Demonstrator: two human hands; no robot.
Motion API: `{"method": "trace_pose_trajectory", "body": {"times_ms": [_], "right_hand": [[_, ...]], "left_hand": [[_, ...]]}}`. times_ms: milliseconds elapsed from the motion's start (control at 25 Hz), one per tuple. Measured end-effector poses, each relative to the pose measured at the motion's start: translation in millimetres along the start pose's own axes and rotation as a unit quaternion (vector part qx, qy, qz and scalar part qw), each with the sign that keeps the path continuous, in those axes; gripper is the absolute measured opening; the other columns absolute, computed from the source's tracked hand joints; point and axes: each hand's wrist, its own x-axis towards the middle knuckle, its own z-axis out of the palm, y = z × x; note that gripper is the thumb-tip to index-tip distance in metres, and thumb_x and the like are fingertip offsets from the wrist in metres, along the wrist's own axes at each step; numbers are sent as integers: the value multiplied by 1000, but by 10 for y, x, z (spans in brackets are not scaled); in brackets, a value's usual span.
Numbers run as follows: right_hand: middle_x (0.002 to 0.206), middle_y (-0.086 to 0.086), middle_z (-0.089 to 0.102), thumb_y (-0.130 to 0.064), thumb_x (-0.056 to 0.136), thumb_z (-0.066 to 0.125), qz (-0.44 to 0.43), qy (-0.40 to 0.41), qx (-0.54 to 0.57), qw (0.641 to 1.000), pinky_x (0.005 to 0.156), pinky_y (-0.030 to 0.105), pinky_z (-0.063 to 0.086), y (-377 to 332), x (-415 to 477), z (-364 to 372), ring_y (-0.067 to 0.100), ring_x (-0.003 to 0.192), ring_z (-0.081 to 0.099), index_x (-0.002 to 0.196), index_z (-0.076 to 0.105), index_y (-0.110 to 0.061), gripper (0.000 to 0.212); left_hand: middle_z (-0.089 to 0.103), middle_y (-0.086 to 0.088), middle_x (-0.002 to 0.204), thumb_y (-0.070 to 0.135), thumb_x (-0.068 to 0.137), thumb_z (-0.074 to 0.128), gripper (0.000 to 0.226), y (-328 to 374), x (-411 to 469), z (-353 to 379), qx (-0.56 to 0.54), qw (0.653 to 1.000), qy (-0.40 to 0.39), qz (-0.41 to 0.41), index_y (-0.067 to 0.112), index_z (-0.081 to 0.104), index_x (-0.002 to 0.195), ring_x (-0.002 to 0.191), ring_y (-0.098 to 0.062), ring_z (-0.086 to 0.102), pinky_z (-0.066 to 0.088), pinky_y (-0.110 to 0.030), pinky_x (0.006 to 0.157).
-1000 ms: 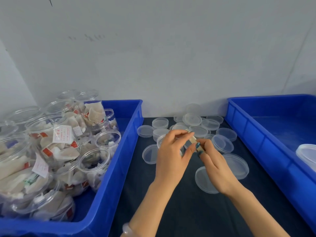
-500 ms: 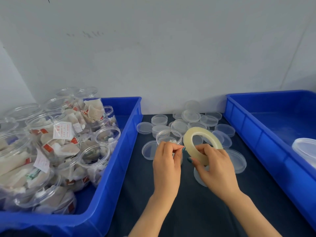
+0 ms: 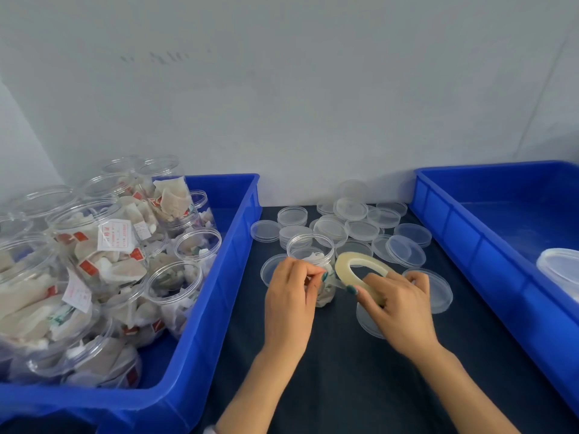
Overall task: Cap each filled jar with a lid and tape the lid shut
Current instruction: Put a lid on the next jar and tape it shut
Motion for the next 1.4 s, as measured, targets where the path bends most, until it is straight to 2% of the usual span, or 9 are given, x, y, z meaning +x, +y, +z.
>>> {"method": "trace_pose_trajectory", "body": {"times_ms": [200, 320, 440, 600, 840, 960, 1080, 1240, 1400], "right_hand": [[47, -13, 42, -50, 79, 57, -24, 30, 22, 999, 72, 33, 25, 191, -135, 9, 5, 54, 39, 56, 64, -27, 34], [49, -11, 41, -47, 75, 64, -104, -15, 17, 994, 69, 38, 32, 189, -214, 22, 10, 56, 41, 52, 50, -24, 35], [54, -12, 42, -51, 76, 67, -192, -64, -18, 979, 73, 33, 33, 106, -312, 80, 10, 61, 41, 54, 50, -25, 38], [68, -17, 46, -61, 78, 66, -200, -118, -13, 973, 81, 30, 32, 156, -376, 65, 6, 71, 44, 65, 55, -30, 35], [97, -22, 51, -68, 85, 56, -136, -127, 61, 981, 88, 34, 44, 16, -249, 70, 4, 93, 50, 94, 58, -38, 32], [137, -11, 49, -61, 77, 69, 8, -126, 92, 988, 109, 35, 37, -84, 75, 179, 13, 126, 45, 139, 45, -24, 76], [142, -9, 50, -64, 69, 75, 78, -226, 141, 961, 121, 40, 15, -241, 388, 357, 16, 138, 39, 153, 23, -18, 109], [101, -24, 54, -65, 65, 74, 130, -233, 171, 949, 95, 37, 45, -356, 491, 538, 15, 111, 57, 126, 41, -35, 76], [105, -19, 59, -67, 61, 72, 130, -180, 202, 954, 78, 33, 49, -368, 400, 566, 11, 97, 60, 114, 44, -34, 68]], "left_hand": [[55, 2, 103, 2, 90, 63, 21, -486, 58, -41, -7, 991, 118, -68, 11, 60, 108, 85, -9, 55, 48, -18, 74], [35, -13, 151, 17, 87, 73, 77, -843, 160, 87, 87, 962, -139, -221, 9, 29, 149, 138, -29, 40, 41, -36, 109], [13, -15, 164, 40, 83, 78, 113, -966, 299, 162, 59, 916, -282, -279, 8, -1, 157, 151, -28, 16, 23, -39, 121], [35, -12, 154, 29, 78, 84, 106, -939, 515, 47, 96, 940, -210, -251, 10, 14, 157, 137, -27, 43, 42, -39, 106], [31, -3, 154, 5, 82, 74, 90, -487, 635, -264, 379, 914, -134, 54, 17, 21, 154, 134, -20, 42, 40, -30, 100], [32, 3, 150, 20, 79, 79, 88, -271, 823, -297, 342, 913, -194, 111, 22, 27, 150, 131, -17, 38, 33, -28, 104], [36, 5, 144, 43, 70, 84, 93, -172, 1043, -219, 236, 919, -297, 103, 22, 37, 147, 132, -16, 34, 31, -29, 109], [34, 4, 152, 49, 80, 74, 85, -213, 1163, -43, 131, 898, -419, -8, 25, 34, 151, 129, -18, 45, 42, -30, 98], [37, 6, 154, 57, 79, 70, 86, -349, 1029, -34, 80, 918, -388, -31, 32, 33, 152, 137, -16, 41, 39, -32, 104]]}}
